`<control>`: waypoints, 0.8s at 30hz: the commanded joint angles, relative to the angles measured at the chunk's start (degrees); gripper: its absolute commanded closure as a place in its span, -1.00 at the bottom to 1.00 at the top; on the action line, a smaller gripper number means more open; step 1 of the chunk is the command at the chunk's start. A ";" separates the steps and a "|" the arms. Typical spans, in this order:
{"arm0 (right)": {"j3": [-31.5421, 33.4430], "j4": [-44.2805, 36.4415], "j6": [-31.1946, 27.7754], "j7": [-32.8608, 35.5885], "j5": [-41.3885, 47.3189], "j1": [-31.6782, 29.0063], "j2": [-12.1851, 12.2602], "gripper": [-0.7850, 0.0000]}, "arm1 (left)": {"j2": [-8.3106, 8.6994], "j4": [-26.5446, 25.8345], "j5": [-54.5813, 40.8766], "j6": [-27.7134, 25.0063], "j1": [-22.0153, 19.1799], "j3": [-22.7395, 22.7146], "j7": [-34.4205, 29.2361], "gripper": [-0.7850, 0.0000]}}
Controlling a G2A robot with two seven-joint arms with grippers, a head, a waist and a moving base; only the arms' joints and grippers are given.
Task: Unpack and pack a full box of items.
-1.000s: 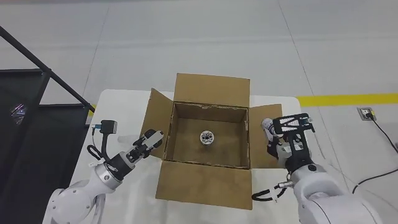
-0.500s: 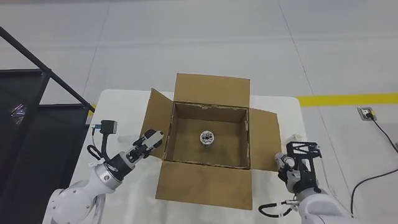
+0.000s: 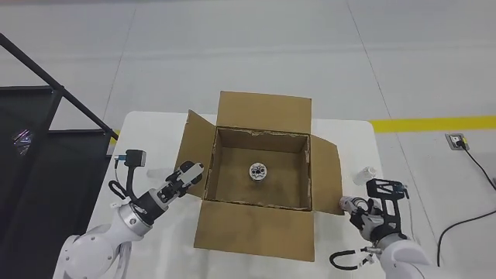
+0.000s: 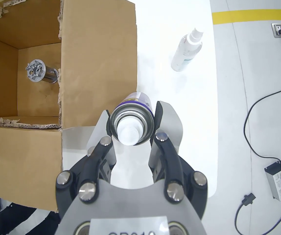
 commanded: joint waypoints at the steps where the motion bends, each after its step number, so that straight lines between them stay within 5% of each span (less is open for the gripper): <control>1: 1.19 0.72 0.71 -1.25 2.09 0.21 -0.06 1.00 | 0.00 0.00 0.00 0.00 0.00 0.00 0.00 -1.00; 8: 5.28 7.54 5.30 -3.02 3.89 2.87 -0.08 1.00 | 0.00 0.00 0.00 0.00 0.00 0.00 0.00 -1.00; 13: 8.35 13.36 2.06 -4.80 8.01 5.32 0.20 1.00 | 0.00 0.00 0.00 0.00 0.00 0.00 0.00 -1.00; 24: 5.56 23.90 0.32 2.15 0.78 13.07 1.00 1.00 | 0.00 0.00 0.00 0.00 0.00 0.00 0.00 -1.00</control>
